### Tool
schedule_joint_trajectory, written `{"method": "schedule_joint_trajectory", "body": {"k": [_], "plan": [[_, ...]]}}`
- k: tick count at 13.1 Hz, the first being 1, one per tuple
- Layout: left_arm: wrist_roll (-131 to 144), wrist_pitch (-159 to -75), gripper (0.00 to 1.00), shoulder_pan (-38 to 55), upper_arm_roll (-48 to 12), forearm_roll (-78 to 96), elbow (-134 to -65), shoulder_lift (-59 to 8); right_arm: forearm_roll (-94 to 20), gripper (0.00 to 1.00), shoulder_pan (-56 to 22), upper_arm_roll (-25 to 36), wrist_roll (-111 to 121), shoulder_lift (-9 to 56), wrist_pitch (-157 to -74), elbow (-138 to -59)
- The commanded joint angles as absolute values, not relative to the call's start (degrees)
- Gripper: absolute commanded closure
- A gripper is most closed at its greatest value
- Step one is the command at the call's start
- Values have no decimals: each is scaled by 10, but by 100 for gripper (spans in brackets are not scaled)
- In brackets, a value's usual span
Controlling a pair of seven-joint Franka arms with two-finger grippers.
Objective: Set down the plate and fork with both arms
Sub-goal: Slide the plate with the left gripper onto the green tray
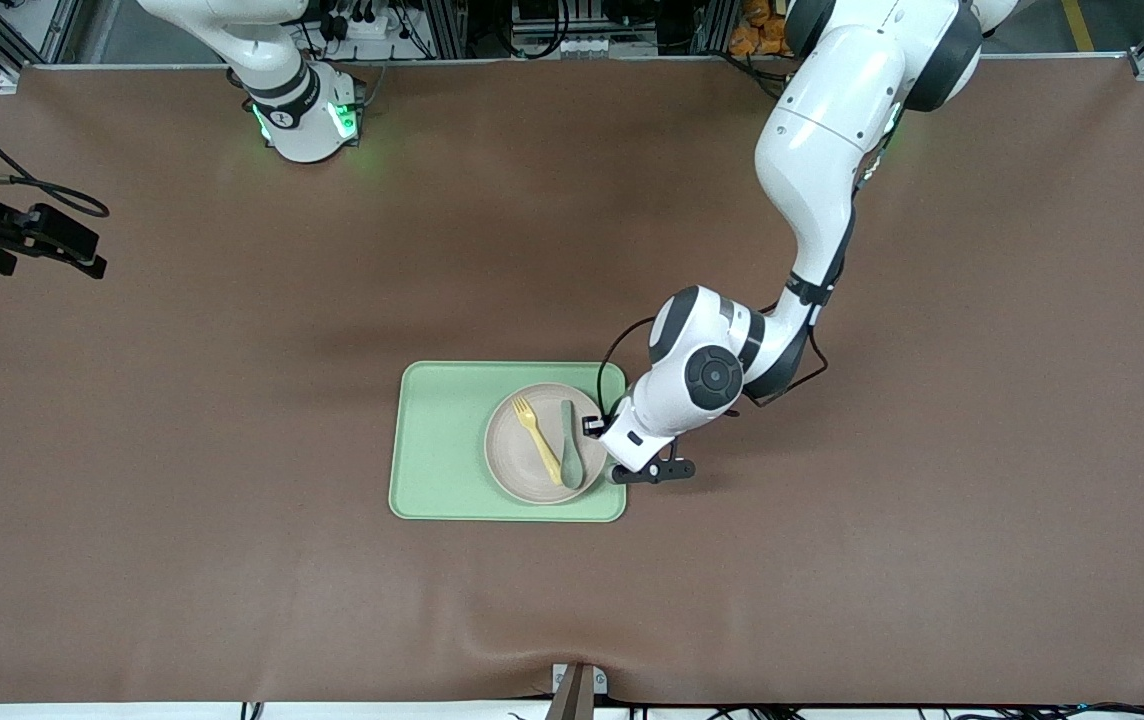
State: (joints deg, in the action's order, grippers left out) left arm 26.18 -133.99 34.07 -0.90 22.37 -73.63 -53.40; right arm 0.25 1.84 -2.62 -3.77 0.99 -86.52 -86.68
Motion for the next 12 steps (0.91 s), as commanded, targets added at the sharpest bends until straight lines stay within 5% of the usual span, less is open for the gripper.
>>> {"method": "schedule_joint_trajectory", "body": {"k": [1, 2, 4, 12], "plan": [[277, -1347, 98, 349, -2, 231, -722, -544, 2, 0, 33, -34, -33, 14, -862, -862], [278, -1347, 75, 349, -2, 233, -722, -543, 2, 0, 33, -34, -33, 14, -861, -862], [288, -1346, 0, 349, -3, 233, -728, -538, 3, 0, 36, -34, -34, 17, -860, -862], [308, -1308, 0, 325, 7, 227, -729, -455, 3, 0, 26, -38, -26, 78, -870, -859]]}}
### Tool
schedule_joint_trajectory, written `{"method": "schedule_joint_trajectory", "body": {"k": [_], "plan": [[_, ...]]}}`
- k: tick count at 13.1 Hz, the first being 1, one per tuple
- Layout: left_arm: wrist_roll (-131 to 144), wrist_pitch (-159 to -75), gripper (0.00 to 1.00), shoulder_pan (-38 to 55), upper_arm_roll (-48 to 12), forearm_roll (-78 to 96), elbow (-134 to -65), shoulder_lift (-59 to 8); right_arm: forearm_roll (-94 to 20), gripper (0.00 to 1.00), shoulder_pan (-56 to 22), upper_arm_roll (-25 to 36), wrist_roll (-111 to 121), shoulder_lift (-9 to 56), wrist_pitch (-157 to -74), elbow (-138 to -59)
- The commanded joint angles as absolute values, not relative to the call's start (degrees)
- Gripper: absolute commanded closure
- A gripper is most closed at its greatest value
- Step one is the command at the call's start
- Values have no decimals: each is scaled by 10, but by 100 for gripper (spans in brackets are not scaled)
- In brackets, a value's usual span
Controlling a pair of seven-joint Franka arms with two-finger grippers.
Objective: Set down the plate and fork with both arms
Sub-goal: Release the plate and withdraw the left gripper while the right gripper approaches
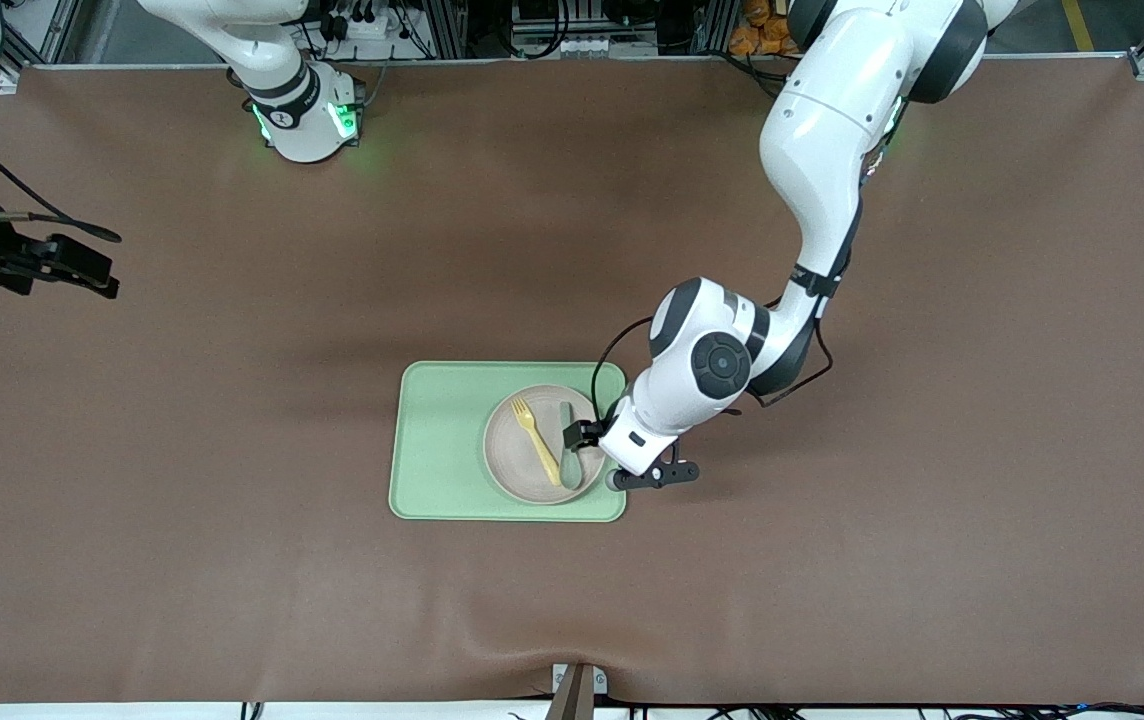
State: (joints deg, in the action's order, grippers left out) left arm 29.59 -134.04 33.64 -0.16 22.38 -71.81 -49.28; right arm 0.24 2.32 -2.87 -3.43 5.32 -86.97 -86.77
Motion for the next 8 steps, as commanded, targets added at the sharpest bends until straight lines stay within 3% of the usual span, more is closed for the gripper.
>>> {"method": "schedule_joint_trajectory", "body": {"k": [1, 8], "plan": [[308, -1294, 0, 319, 9, 227, -729, -436, 1, 0, 17, -39, -26, 101, -870, -857], [301, -1118, 0, 230, 8, 182, -729, -320, 4, 0, -85, -39, -30, 184, -1017, -852]]}}
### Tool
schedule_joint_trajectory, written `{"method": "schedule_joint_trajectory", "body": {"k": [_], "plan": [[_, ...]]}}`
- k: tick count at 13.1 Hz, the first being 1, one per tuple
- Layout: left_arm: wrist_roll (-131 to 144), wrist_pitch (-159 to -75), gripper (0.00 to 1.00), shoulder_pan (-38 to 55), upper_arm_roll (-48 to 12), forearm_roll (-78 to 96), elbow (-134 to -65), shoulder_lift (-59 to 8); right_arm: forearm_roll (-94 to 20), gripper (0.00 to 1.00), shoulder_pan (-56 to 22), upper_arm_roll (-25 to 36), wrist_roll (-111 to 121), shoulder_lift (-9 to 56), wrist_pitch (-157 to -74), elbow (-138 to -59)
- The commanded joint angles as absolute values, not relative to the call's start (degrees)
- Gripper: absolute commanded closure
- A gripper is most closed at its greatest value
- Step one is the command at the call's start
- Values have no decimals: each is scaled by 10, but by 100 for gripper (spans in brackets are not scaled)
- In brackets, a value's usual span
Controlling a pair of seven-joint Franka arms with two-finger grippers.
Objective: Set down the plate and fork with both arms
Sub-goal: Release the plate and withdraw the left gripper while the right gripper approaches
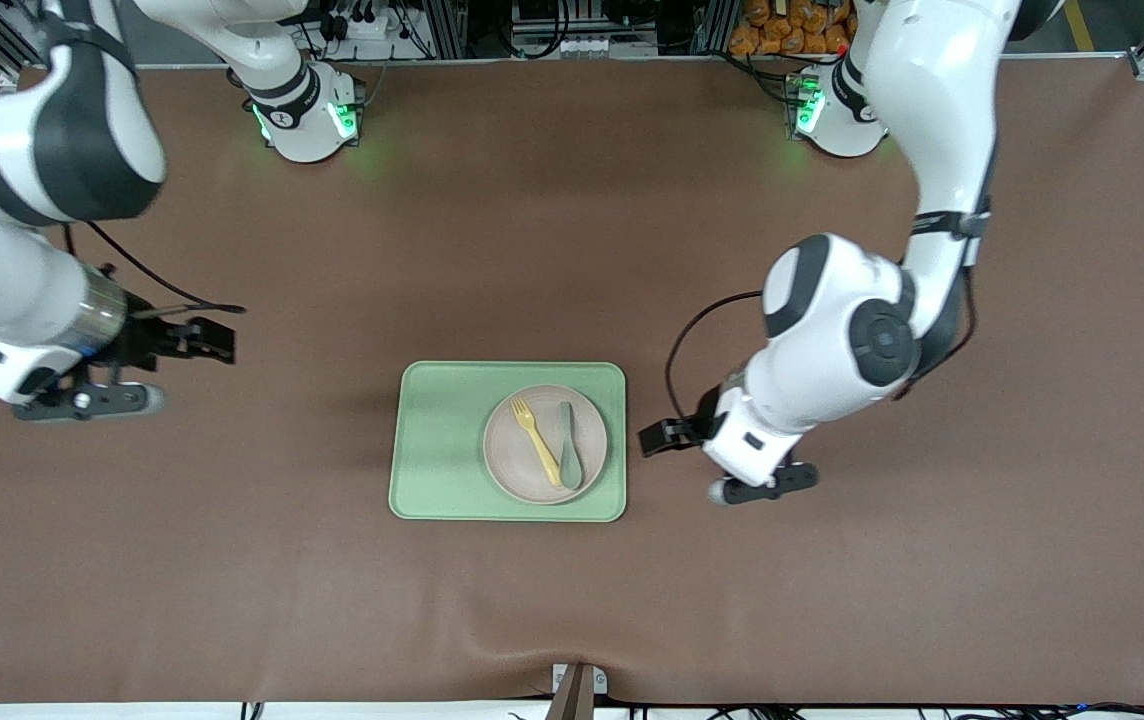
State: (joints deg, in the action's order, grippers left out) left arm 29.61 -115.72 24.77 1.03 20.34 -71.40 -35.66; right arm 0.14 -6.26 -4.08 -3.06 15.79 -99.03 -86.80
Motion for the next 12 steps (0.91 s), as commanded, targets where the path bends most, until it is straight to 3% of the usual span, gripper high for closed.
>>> {"method": "schedule_joint_trajectory", "body": {"k": [1, 5, 8, 12], "plan": [[301, -1090, 0, 218, 8, 181, -729, -303, 3, 0, -97, -40, -29, 200, -1041, -843], [258, -980, 0, 157, 9, 151, -732, -241, -8, 0, -147, -40, -28, 285, -1065, -780], [187, -913, 0, 113, 7, 108, -735, -201, 1, 0, -203, -35, -47, 329, -1142, -773], [149, -883, 0, 55, 7, 85, -786, -135, -5, 0, -230, -37, -61, 378, -1172, -773]]}}
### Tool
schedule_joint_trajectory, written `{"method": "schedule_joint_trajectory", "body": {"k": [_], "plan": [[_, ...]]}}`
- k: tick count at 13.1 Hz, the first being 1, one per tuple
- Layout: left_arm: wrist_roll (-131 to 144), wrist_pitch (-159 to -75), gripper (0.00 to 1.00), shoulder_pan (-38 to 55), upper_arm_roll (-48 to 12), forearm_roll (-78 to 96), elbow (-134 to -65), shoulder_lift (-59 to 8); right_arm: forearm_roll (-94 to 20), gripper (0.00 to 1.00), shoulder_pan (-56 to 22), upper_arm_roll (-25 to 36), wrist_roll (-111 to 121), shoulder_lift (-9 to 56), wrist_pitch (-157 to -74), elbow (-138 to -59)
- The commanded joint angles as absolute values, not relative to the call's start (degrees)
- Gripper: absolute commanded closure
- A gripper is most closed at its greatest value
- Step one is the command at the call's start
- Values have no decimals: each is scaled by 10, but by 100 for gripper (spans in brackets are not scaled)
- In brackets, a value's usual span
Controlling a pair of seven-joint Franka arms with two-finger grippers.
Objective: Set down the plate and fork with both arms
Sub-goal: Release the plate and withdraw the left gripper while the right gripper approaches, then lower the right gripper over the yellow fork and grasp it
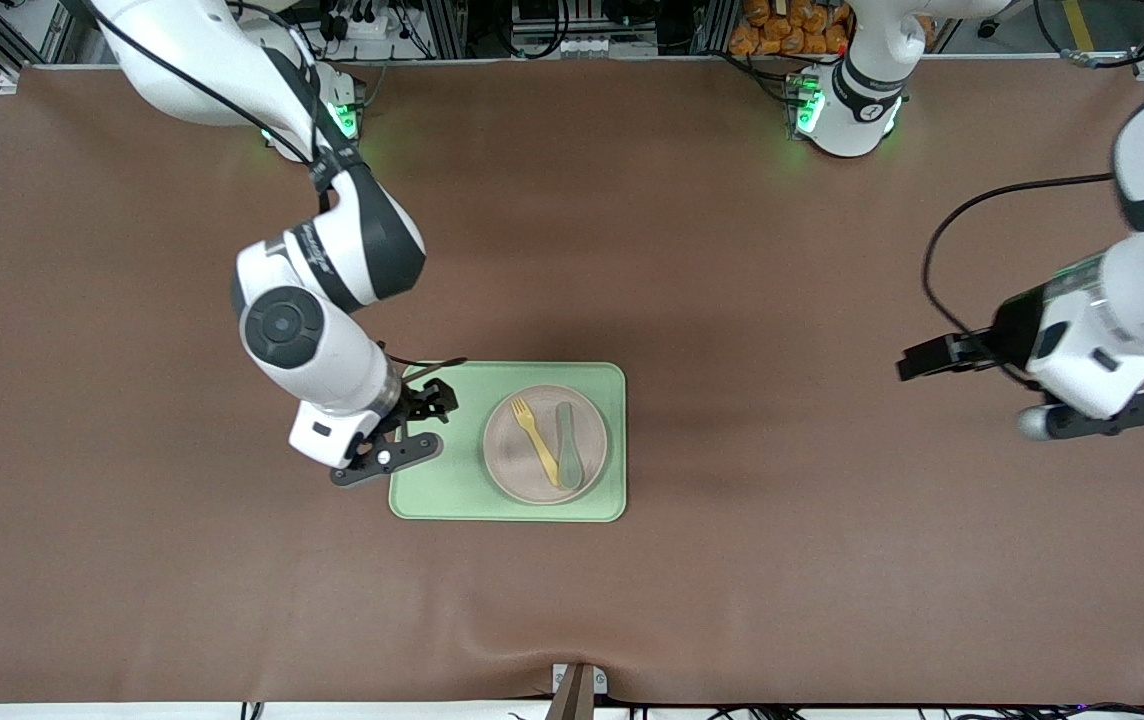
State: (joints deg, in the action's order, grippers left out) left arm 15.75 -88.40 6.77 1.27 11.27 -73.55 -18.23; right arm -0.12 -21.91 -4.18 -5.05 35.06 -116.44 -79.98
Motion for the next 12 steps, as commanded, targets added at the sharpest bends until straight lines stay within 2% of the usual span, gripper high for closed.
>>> {"method": "schedule_joint_trajectory", "body": {"k": [1, 2, 5, 9, 11, 12], "plan": [[149, -883, 0, 56, 6, 49, -796, -120, -7, 0, -233, -38, -65, 388, -1183, -774], [147, -883, 0, 57, 3, 15, -804, -106, -7, 0, -241, -38, -74, 397, -1199, -774], [134, -891, 0, 52, 3, 5, -831, -72, -4, 9, -270, -38, -101, 431, -1264, -773], [124, -916, 0, 44, 3, 4, -904, -7, -2, 28, -294, -37, -105, 459, -1304, -773], [103, -948, 0, 45, 2, 4, -956, 31, 0, 28, -305, -36, -131, 475, -1330, -773], [87, -948, 0, 47, 2, 1, -957, 33, 0, 31, -309, -36, -133, 483, -1341, -772]]}}
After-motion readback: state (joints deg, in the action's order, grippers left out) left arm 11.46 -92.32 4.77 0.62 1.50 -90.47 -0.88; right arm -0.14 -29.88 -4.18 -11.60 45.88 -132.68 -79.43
